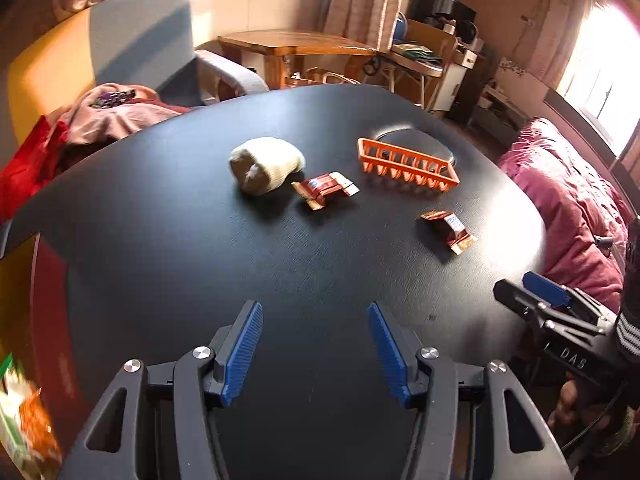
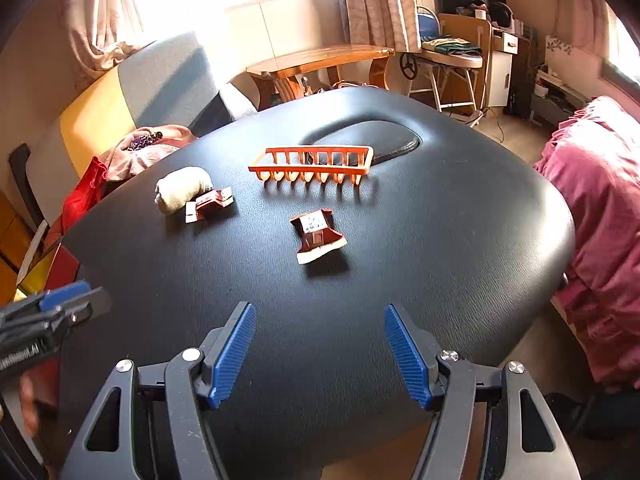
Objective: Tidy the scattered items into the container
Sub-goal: 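Move both tools back over the table and grasp a red chocolate with the left tool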
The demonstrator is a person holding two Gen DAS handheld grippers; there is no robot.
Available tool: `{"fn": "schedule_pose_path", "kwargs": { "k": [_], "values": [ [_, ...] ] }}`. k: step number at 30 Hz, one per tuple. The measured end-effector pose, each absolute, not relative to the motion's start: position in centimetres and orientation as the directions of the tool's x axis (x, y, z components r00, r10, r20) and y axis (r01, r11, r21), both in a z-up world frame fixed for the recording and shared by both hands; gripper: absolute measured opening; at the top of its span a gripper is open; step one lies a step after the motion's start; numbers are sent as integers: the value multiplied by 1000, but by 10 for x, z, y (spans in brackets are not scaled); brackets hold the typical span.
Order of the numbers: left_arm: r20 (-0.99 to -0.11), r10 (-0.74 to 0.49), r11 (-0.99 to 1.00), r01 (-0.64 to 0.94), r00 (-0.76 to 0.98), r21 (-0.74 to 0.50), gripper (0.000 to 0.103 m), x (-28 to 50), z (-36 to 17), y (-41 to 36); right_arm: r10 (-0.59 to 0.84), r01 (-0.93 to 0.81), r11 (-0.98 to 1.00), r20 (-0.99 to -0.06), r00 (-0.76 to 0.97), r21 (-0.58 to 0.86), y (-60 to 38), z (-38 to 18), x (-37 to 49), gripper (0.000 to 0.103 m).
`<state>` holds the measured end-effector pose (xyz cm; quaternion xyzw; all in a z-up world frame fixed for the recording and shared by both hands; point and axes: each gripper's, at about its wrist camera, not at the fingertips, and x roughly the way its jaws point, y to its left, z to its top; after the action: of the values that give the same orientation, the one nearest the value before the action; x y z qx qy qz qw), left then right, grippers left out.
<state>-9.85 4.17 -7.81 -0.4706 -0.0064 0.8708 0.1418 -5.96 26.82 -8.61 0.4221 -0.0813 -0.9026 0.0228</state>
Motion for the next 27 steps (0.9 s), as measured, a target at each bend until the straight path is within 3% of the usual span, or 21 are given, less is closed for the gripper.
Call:
{"fn": "schedule_pose_path", "kwargs": {
  "k": [12,27],
  "values": [
    [-806,341,-882,-462,-484,-95,56,-178,-73,87,-114,-10,-987,-753,-648,158,278,-93,-94,68],
    [-838,318,-849,-527,-444,-42,56,-221,-107,107,-123,-37,-981,-760,-638,190,298,-100,-122,68]
  ]
}}
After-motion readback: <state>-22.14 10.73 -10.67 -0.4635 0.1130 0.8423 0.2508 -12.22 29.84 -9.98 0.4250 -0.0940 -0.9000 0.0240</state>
